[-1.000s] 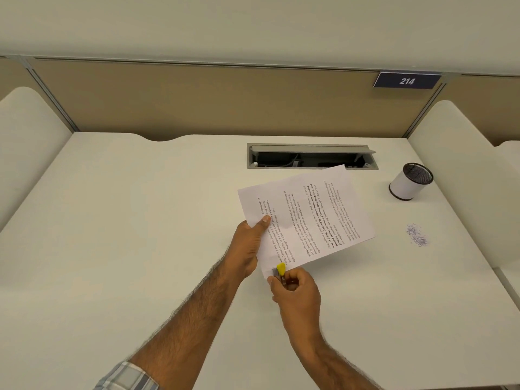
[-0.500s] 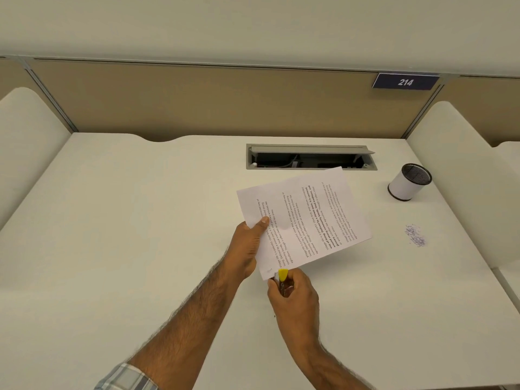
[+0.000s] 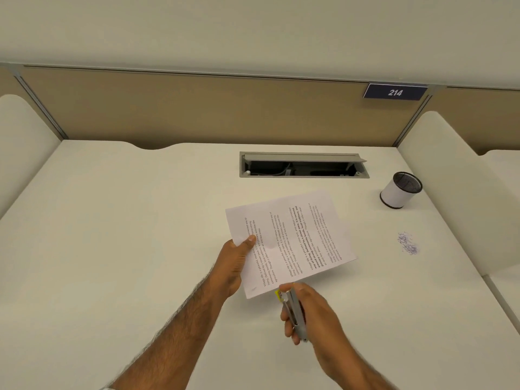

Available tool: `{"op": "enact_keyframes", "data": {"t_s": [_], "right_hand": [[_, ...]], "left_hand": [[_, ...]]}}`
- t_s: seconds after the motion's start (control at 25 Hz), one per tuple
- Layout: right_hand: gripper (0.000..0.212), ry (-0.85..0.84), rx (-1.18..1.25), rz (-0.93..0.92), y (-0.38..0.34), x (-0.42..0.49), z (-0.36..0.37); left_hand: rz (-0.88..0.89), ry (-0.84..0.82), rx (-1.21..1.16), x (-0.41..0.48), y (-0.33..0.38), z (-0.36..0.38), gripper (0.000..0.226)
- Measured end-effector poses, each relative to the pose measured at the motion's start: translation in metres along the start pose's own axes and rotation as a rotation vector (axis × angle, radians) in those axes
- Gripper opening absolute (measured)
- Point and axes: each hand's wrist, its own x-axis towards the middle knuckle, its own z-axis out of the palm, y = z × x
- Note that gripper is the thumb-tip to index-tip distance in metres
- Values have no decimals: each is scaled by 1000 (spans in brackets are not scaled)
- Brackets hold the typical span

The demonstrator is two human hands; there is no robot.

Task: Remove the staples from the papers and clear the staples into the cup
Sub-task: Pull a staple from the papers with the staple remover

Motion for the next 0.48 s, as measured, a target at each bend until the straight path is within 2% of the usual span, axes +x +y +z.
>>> {"op": "enact_keyframes", "data": {"t_s": [0.12,0.2,0.32,0.48], "right_hand": [[35,19,88,-66,-22,30,-25],[30,21,11,-136,-43,61,-41],[17,81,-259,-258,-79,125,-61],[22,204,-849,-414,-105,238,-80]], "left_hand": [[-30,1,27,5,-8,-3,22],[-68,-10,36,11,-14,-6,25],[-110,-27,51,23,-24,-11,31],[-153,-39,87,43,-32,-10,33]]}}
